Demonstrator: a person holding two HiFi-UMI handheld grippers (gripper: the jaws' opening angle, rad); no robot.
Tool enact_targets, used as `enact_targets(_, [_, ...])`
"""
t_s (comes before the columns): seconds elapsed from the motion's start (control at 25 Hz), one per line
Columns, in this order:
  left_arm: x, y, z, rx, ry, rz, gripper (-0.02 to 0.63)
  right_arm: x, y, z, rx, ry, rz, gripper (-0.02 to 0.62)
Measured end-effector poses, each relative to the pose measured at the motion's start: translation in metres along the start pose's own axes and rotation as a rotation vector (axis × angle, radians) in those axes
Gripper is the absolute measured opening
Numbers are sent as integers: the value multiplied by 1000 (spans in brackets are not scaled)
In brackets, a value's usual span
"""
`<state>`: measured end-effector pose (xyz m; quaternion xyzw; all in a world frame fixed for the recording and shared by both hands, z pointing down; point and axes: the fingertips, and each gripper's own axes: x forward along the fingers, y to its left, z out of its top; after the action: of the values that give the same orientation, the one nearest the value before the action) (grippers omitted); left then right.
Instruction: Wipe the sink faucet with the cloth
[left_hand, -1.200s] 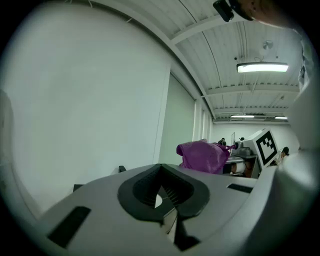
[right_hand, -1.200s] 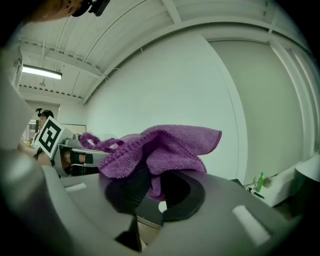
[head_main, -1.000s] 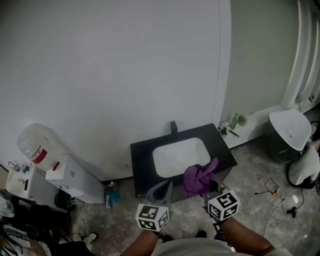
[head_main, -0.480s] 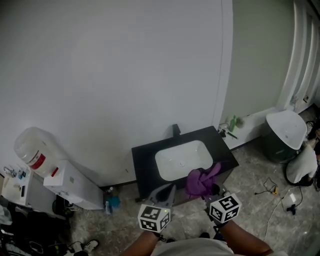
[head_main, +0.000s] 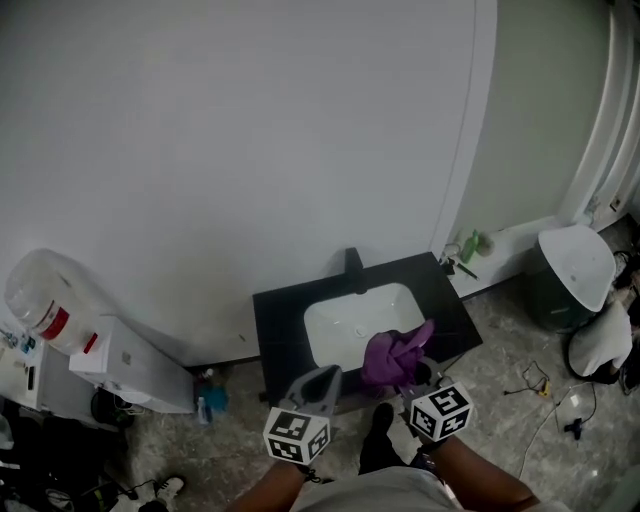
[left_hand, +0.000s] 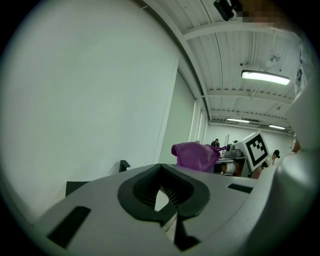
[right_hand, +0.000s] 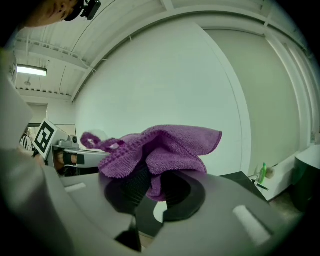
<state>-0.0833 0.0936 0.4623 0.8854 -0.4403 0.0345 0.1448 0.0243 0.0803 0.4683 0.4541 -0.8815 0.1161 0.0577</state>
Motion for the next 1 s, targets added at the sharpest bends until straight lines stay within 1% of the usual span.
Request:
enact_targets(0.08, [29, 18, 1, 5, -2, 30, 6, 34, -32, -6, 12, 16, 22, 63])
enact_targets(0.2, [89, 49, 2, 2, 13, 88, 6, 93, -93, -8, 22, 43, 59, 63])
enact_targets(0.24, [109, 60, 3, 1, 27, 112, 6, 114, -112, -6, 10, 53, 72, 63])
enact_targets(0.32, [146, 80, 5, -5, 56, 153, 6, 152, -142, 2, -47, 76, 100, 63])
enact_targets(0.4, [174, 97, 10, -23, 69, 179, 6, 191, -170, 10, -88, 96, 126, 63])
enact_targets(0.56, [208, 130, 8, -57, 107, 205, 6, 286, -216, 15, -142, 149, 126, 63])
enact_targets(0.64, [222, 143, 4, -68, 129, 204, 6, 340, -237, 7, -157, 198, 121, 63])
enact_targets(0.76, [240, 157, -3, -96, 153, 193, 6, 410, -264, -35, -130, 343, 111, 63])
enact_targets(0.8, [245, 162, -5, -99, 160, 184, 6, 426, -271, -49, -118, 382, 105, 63])
enact_targets(0.88, [251, 172, -8, -107, 171, 171, 6, 441, -277, -63, -99, 403, 98, 63])
enact_targets(0.92, [251, 178, -9, -115, 173, 170, 6, 438, -275, -66, -90, 396, 95, 63])
enact_targets(1.0, [252, 192, -9, -131, 171, 170, 6, 415, -262, -73, -77, 386, 93, 61])
